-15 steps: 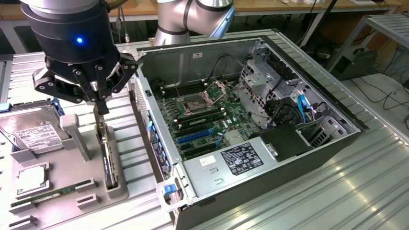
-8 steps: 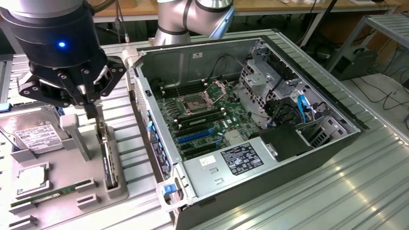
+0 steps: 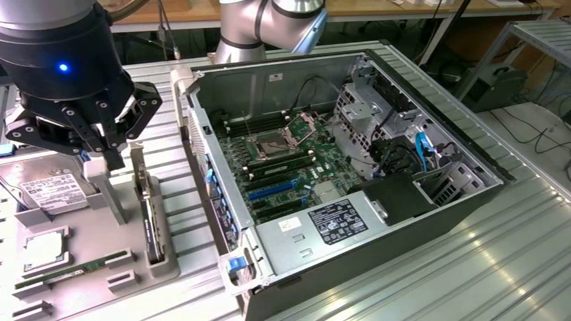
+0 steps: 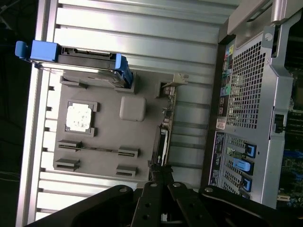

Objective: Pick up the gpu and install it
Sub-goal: 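Reach for the gpu, then pick up the gpu and move the gpu toward the slot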

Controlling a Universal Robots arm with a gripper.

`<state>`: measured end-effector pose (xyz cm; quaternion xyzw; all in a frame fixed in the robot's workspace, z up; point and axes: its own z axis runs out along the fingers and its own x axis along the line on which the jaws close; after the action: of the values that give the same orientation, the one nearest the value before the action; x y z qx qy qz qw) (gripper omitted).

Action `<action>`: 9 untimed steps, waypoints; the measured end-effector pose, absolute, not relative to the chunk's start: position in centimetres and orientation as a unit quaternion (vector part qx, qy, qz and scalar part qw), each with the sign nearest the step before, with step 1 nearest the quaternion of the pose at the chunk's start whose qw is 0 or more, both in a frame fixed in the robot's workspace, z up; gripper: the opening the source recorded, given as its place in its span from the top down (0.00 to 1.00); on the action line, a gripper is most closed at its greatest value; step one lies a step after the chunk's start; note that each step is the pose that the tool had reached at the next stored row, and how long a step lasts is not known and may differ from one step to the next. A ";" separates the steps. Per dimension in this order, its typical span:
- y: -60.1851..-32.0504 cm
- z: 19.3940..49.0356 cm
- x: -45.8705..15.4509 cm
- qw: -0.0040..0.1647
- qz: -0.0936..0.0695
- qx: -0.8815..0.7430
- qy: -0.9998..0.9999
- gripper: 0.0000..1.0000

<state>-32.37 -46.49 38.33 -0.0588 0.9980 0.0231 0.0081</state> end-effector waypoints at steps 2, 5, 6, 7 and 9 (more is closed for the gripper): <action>-46.5 38.3 -32.4 0.008 0.023 -0.059 0.998 0.89; -46.5 38.3 -32.4 0.008 0.023 -0.059 0.998 0.89; -46.5 38.3 -32.4 0.008 0.023 -0.059 0.998 0.89; -46.5 38.3 -32.4 0.008 0.023 -0.059 0.998 0.89; -46.5 38.3 -32.4 0.008 0.023 -0.059 0.998 0.89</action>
<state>-32.37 -46.49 38.32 -0.0588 0.9980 0.0231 0.0081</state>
